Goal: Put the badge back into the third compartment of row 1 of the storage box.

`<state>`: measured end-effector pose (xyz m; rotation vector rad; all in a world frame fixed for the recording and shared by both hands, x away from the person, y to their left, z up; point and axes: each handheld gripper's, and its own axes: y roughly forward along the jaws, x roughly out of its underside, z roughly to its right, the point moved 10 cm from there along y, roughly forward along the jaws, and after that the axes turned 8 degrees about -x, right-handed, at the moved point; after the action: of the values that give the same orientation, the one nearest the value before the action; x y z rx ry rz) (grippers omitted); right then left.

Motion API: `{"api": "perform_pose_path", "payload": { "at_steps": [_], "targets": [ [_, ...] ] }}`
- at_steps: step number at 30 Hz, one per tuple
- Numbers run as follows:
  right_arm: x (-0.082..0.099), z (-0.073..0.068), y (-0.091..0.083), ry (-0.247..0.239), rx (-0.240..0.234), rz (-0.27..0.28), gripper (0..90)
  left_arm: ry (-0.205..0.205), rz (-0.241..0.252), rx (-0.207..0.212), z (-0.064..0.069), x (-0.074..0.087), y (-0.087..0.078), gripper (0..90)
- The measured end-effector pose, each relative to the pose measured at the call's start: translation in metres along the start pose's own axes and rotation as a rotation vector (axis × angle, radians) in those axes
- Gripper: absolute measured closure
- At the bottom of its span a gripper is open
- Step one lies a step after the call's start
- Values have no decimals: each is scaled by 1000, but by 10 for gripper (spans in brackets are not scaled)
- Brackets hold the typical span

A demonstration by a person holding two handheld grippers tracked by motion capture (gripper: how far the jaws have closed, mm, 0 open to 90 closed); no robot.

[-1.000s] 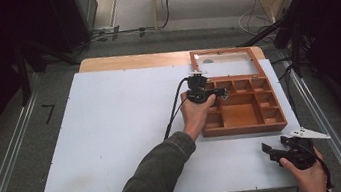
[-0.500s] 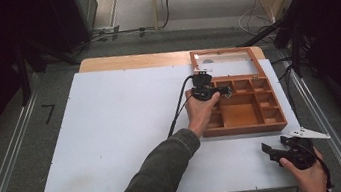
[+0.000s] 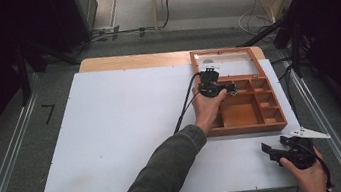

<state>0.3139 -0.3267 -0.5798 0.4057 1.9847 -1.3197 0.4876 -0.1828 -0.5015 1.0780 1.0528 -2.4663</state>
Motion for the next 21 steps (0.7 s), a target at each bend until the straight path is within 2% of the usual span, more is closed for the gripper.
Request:
{"api": "perform_pose_path", "payload": {
  "at_steps": [13, 21],
  "targets": [
    [-1, 0, 0, -1, -6, 4, 169, 16, -4, -1, 10, -10, 14, 894],
    [-1, 0, 0, 0, -9, 5, 169, 6, -2, -6, 10, -14, 24, 893]
  ]
}}
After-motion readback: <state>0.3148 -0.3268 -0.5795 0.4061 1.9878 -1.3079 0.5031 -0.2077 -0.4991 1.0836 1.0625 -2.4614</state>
